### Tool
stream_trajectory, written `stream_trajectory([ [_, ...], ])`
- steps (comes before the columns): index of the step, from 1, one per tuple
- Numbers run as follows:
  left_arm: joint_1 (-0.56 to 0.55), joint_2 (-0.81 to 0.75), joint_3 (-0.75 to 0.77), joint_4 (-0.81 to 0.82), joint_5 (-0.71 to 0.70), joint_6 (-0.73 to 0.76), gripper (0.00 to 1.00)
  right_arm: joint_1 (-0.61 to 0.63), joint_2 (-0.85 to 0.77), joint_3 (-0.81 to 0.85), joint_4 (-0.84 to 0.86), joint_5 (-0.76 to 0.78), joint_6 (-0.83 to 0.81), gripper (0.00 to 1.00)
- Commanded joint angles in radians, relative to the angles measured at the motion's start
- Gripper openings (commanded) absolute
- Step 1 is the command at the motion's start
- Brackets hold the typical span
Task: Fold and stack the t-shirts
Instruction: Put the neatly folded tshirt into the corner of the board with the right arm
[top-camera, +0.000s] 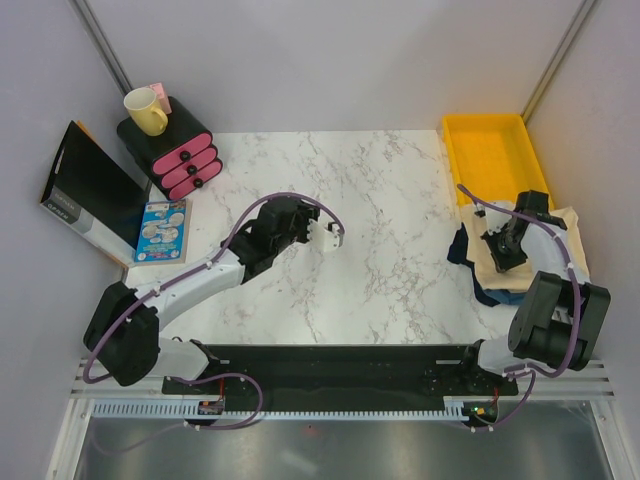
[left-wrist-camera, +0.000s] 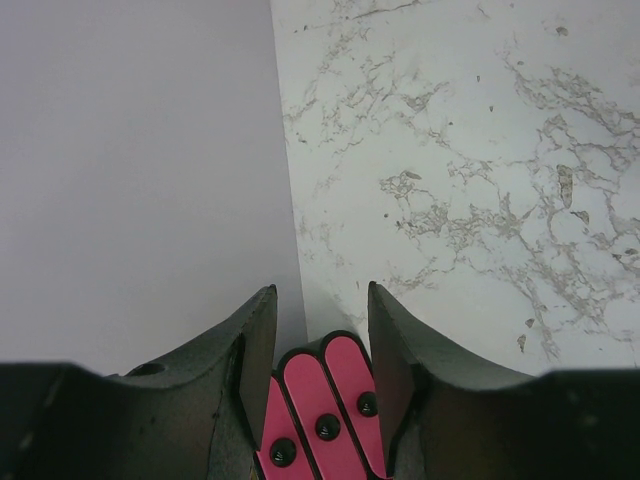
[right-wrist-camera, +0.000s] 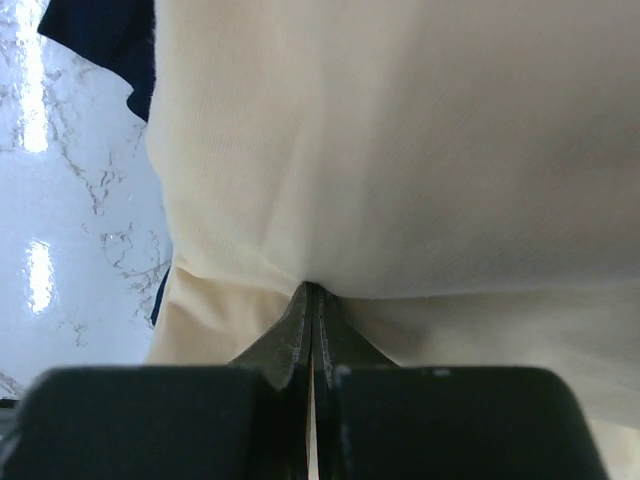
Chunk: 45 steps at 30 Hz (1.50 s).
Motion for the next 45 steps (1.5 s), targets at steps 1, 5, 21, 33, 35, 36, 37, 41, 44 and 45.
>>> stream_trajectory([
  [1, -0.005, -0.043, -0.019, 0.012, -0.007, 0.009, 0.49, -0.003, -0.043, 0.016, -0.041, 0.020, 0.004, 0.00],
  [5, -0.005, -0.057, -0.019, 0.012, -0.011, 0.012, 0.49, -0.003, -0.101, 0.142, -0.148, 0.021, -0.018, 0.00],
  [21, -0.005, -0.124, -0.054, -0.020, -0.031, -0.003, 0.49, -0.007, -0.207, 0.196, -0.293, 0.059, -0.093, 0.00],
  [33, -0.007, -0.153, -0.084, -0.032, -0.040, -0.009, 0.49, -0.044, -0.224, 0.095, -0.236, 0.047, -0.079, 0.00],
  [35, -0.005, -0.152, -0.081, -0.032, -0.037, -0.009, 0.49, -0.059, -0.216, 0.079, -0.222, 0.050, -0.084, 0.00],
  [36, -0.005, -0.150, -0.079, -0.034, -0.037, -0.009, 0.49, -0.067, -0.215, 0.075, -0.218, 0.050, -0.084, 0.00],
  [37, -0.005, -0.147, -0.078, -0.034, -0.037, -0.009, 0.49, -0.082, -0.205, 0.063, -0.208, 0.045, -0.090, 0.00],
  [41, -0.005, -0.143, -0.076, -0.034, -0.036, -0.008, 0.49, -0.125, -0.169, 0.023, -0.162, 0.021, -0.099, 0.00],
  [44, -0.005, -0.138, -0.074, -0.037, -0.036, -0.006, 0.49, -0.148, -0.121, -0.008, -0.107, 0.007, -0.093, 0.00],
  [45, -0.005, -0.135, -0.073, -0.035, -0.036, -0.006, 0.49, -0.153, -0.097, -0.020, -0.093, 0.001, -0.087, 0.00],
])
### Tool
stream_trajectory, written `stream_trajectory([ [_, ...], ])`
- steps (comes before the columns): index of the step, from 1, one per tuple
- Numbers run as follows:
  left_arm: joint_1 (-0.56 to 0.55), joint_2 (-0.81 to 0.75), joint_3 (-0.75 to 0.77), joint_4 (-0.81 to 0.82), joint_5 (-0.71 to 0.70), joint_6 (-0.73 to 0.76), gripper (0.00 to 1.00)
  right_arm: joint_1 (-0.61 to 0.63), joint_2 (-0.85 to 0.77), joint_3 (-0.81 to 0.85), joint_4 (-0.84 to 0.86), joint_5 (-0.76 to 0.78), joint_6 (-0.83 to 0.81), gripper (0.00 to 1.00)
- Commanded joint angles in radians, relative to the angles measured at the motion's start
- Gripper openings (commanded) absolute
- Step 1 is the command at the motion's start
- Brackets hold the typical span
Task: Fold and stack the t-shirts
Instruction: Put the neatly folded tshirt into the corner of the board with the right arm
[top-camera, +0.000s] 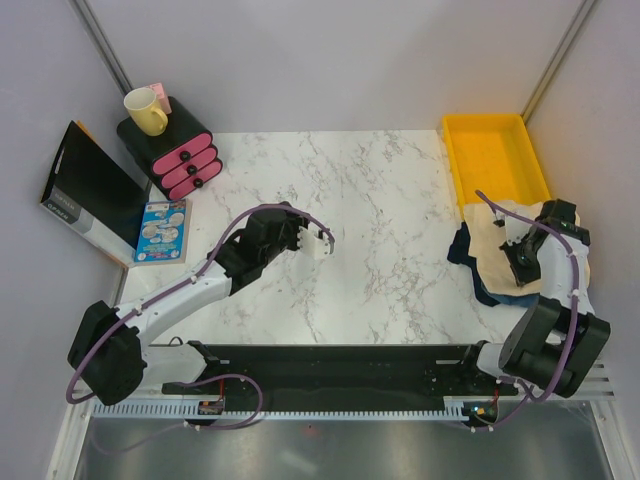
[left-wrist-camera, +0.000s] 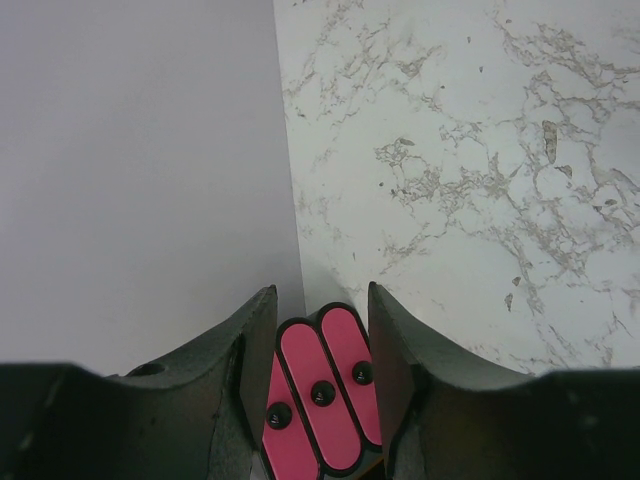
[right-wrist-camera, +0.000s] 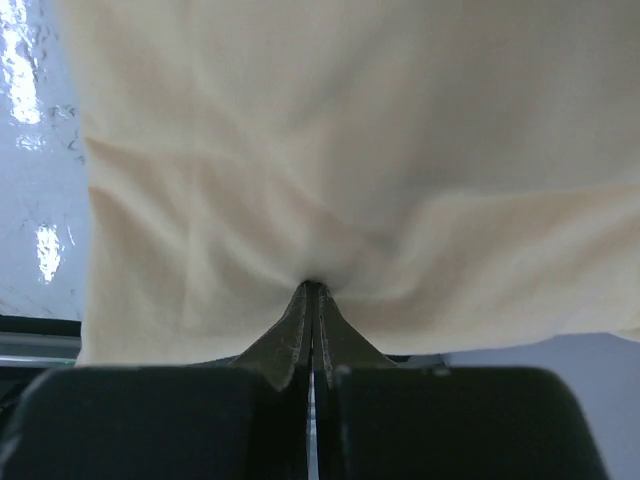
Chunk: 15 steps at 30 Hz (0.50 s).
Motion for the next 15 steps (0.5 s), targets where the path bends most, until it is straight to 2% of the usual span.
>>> stream_trajectory([
  [1, -0.004, -0.004, 0.009, 0.008, -0.009, -0.006, 0.49, -0.028, 0.066, -0.043, 0.117, -0.038, -0.001, 0.00],
  [9, -0.004, 0.015, 0.027, 0.000, -0.012, -0.003, 0.49, -0.030, 0.110, -0.082, 0.174, -0.055, 0.020, 0.00],
  [15, -0.004, 0.003, 0.027, -0.006, -0.016, -0.009, 0.49, -0.030, -0.013, 0.032, 0.005, -0.045, -0.027, 0.00],
])
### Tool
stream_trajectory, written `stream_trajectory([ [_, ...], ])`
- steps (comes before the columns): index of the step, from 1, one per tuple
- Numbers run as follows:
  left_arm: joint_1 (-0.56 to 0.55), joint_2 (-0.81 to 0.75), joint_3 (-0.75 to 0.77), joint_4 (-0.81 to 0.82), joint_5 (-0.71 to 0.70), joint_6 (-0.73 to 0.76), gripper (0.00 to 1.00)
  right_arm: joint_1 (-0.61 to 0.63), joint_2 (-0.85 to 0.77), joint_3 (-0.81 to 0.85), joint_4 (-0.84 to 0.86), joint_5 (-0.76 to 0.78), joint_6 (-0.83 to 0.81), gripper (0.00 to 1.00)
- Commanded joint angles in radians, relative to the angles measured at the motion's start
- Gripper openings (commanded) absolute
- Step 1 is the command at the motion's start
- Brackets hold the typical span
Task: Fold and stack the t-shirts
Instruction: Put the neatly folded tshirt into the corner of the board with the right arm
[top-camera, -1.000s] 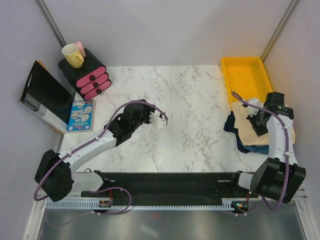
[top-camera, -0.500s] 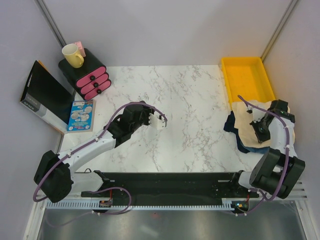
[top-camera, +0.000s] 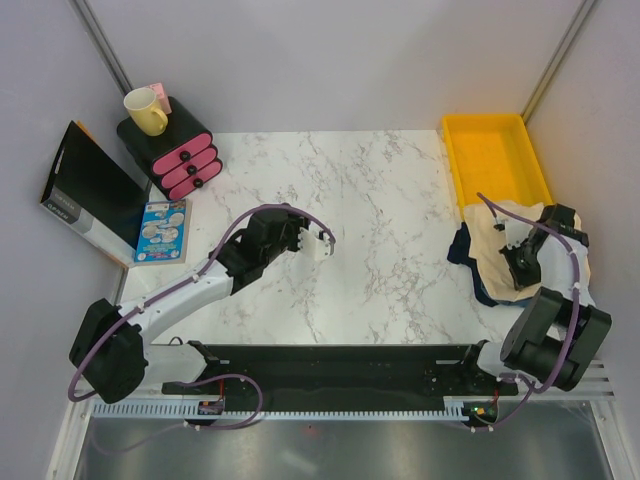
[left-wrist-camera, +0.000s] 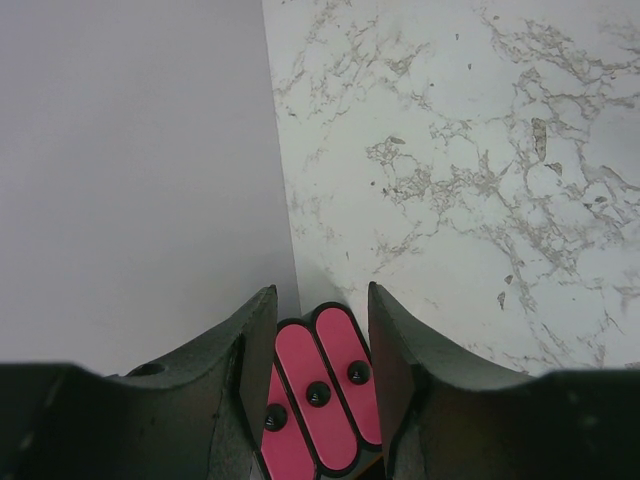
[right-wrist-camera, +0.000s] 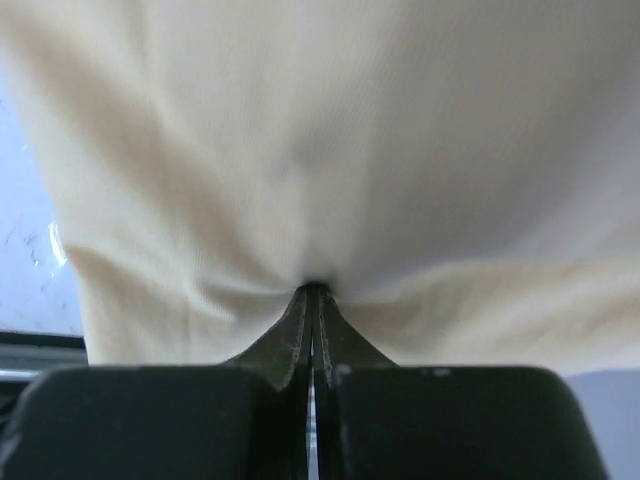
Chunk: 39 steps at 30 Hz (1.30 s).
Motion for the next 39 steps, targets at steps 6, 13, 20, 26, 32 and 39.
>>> stream_trajectory([
  [6, -0.004, -0.046, 0.013, -0.013, -0.009, -0.041, 0.49, -0.002, -0.158, 0.329, -0.255, -0.140, -0.056, 0.00],
  [13, -0.004, -0.103, 0.065, -0.087, 0.023, -0.260, 0.49, 0.001, -0.148, 0.501, -0.286, -0.429, 0.055, 0.08],
  [20, -0.004, -0.166, 0.154, -0.222, 0.149, -0.498, 0.51, 0.032, -0.074, 0.610, -0.269, -0.524, 0.153, 0.40],
  [26, -0.003, -0.238, 0.190, -0.262, 0.259, -0.656, 0.71, 0.073, -0.028, 0.682, -0.249, -0.558, 0.246, 0.98],
  [32, -0.003, -0.260, 0.242, -0.260, 0.275, -0.800, 1.00, 0.181, -0.054, 0.664, -0.061, -0.501, 0.441, 0.98],
  [39, 0.026, -0.211, 0.348, -0.226, 0.155, -0.938, 1.00, 0.374, -0.020, 0.690, 0.056, -0.406, 0.552, 0.98],
])
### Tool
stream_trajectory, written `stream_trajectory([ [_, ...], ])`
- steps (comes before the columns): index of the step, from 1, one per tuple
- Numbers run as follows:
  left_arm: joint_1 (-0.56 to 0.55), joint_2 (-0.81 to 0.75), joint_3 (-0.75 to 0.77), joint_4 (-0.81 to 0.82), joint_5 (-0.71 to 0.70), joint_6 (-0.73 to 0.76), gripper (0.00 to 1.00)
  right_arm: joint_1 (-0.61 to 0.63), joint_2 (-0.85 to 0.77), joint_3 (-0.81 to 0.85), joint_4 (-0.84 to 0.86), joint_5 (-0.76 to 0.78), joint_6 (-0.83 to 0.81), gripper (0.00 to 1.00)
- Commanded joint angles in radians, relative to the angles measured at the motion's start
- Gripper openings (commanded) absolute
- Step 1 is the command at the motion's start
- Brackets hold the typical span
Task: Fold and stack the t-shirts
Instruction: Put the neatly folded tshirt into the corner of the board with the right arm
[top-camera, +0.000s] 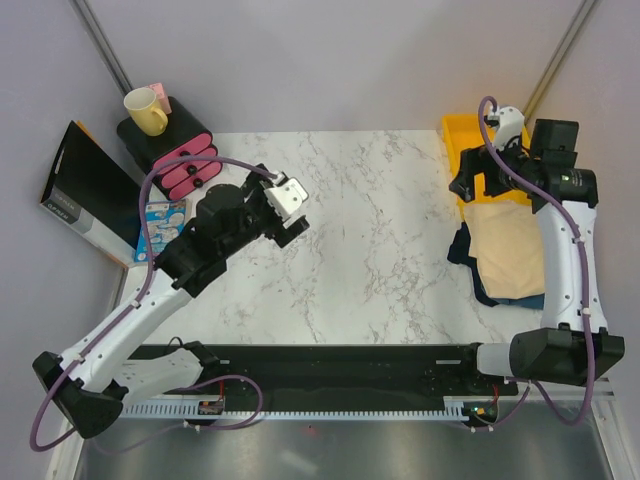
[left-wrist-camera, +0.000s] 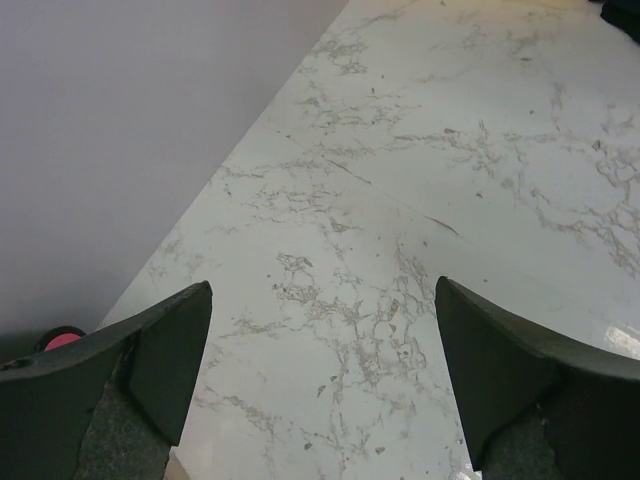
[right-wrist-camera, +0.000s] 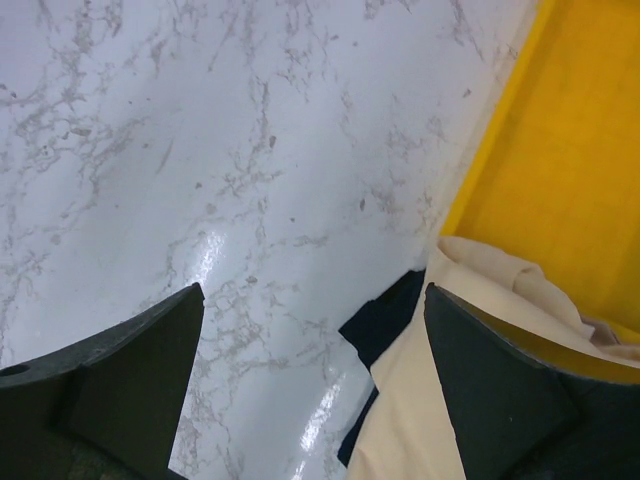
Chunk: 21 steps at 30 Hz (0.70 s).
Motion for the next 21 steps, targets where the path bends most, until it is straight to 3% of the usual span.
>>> stream_trajectory([
  [1, 0.014, 0.027, 0.087, 0.033, -0.067, -0.150, 0.99, 0.067, 0.032, 0.065, 0.108, 0.050, 0.106, 0.98],
  [7, 0.025, 0.030, 0.115, 0.076, -0.087, -0.183, 1.00, 0.268, 0.086, 0.086, 0.101, 0.234, 0.033, 0.98],
  [14, 0.028, 0.068, 0.126, 0.142, -0.245, -0.211, 1.00, 0.504, 0.160, 0.104, 0.148, 0.490, 0.051, 0.98],
  [21, 0.037, 0.117, 0.121, 0.148, -0.297, -0.204, 1.00, 0.572, 0.194, 0.083, 0.217, 0.536, 0.122, 0.98],
])
